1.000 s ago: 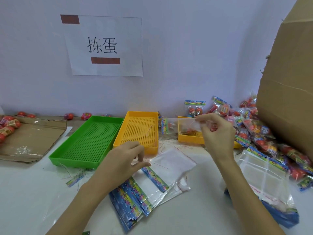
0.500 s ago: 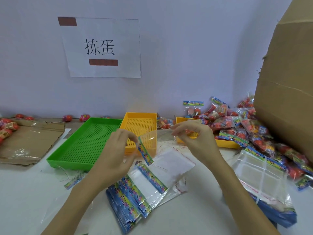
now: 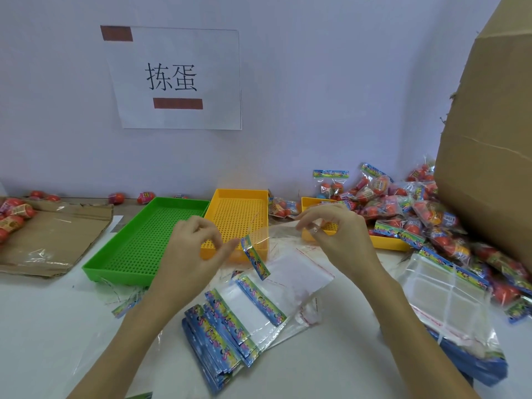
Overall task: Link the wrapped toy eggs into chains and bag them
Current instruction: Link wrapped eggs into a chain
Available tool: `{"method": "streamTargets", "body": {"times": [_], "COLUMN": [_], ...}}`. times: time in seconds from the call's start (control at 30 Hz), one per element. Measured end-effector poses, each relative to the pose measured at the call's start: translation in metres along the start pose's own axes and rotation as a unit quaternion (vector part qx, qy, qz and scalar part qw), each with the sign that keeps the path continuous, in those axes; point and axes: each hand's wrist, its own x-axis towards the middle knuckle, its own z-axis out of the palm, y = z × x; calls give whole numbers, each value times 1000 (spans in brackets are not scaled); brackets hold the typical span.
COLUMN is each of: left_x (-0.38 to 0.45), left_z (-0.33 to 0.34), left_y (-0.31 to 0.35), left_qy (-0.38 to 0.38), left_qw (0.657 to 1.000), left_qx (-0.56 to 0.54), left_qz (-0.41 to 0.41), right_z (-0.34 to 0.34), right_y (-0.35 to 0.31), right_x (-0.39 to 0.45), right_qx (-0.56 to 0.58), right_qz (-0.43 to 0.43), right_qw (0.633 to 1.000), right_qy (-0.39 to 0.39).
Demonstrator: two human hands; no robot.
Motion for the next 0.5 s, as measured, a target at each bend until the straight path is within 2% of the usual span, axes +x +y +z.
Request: {"method": "streamTargets", "body": {"times": [0.07,0.17,0.37,0.5], "left_x": [-1,-3,-4,-4], "left_z": [0,2,6,11], "left_y": [-1,-1,0,1], "left_qy": [-1,-44,-43,4], "left_qw": [999,999,998,998], "left_qx": [-32,-4,32,49], "left_qz": [-6,1,19,42], "right_z": [0,0,2,4], "right_y": [0,-2,-4,-7], "right_x": [0,0,0,0], "right_qx": [-5,8,24,50], "right_qz": [4,9,-10,-25], "right_qw": [1000,1000,1000,997], "right_qy": [0,-3,-16,-59]}}
